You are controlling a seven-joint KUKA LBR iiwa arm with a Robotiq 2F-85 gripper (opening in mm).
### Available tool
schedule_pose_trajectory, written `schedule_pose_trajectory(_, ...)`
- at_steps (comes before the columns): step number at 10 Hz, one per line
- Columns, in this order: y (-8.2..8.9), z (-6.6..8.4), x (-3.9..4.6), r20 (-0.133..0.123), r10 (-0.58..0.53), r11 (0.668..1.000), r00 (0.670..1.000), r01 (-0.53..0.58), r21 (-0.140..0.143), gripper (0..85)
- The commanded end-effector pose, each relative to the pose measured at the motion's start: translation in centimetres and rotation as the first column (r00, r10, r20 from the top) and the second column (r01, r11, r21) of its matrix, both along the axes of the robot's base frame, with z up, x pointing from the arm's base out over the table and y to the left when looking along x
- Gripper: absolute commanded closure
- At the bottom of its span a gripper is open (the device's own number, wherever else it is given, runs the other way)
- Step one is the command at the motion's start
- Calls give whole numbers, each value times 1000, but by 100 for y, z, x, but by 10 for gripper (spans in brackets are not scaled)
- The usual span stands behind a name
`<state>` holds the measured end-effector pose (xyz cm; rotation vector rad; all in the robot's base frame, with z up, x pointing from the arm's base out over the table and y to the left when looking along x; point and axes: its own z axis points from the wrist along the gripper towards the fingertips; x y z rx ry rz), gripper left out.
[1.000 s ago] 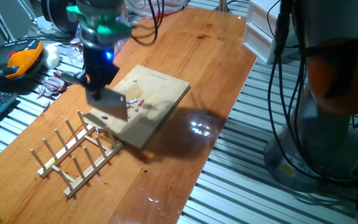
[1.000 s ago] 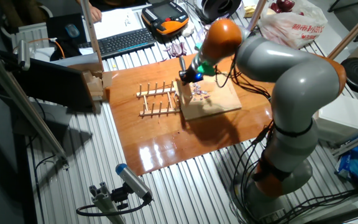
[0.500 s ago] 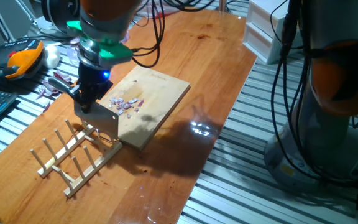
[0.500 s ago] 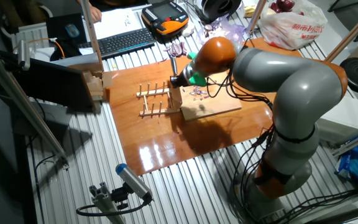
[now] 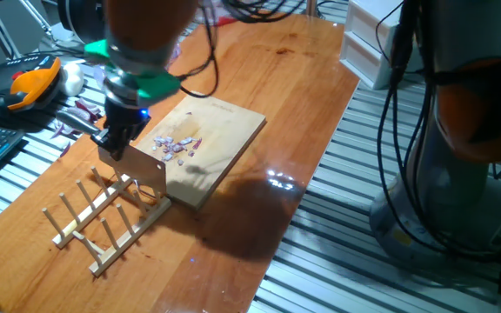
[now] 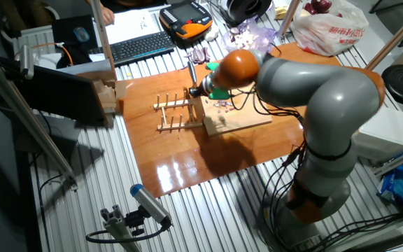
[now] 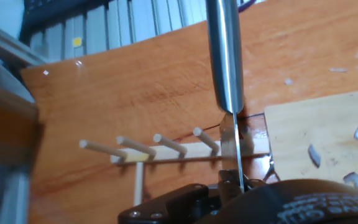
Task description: Chop the onions
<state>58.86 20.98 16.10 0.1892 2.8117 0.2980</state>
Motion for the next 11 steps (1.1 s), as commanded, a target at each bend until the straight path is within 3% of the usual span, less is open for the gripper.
schedule_pose_trajectory(1, 4, -24, 20, -49, 8, 999, 999, -9, -31, 850)
schedule_pose_trajectory(2, 9, -79, 43, -77, 9, 999, 997, -12, -33, 850)
schedule_pose_trajectory(3, 19, -144, 63, -80, 7, 1000, 997, -9, -26, 850)
schedule_pose_trajectory(4, 37, -206, 83, -81, 10, 999, 997, -14, -44, 850)
schedule_pose_trajectory(5, 55, -265, 103, -75, 7, 999, 997, -11, -51, 850)
schedule_pose_trajectory(8, 65, -438, 183, -19, 2, 998, 1000, -3, -62, 850)
schedule_pose_trajectory(9, 70, -469, 197, -10, 1, 996, 1000, -1, -84, 850)
schedule_pose_trajectory(10, 81, -481, 200, -15, -5, 994, 1000, 3, -110, 850)
schedule_pose_trajectory(11, 95, -489, 199, -34, -17, 993, 999, 13, -114, 850)
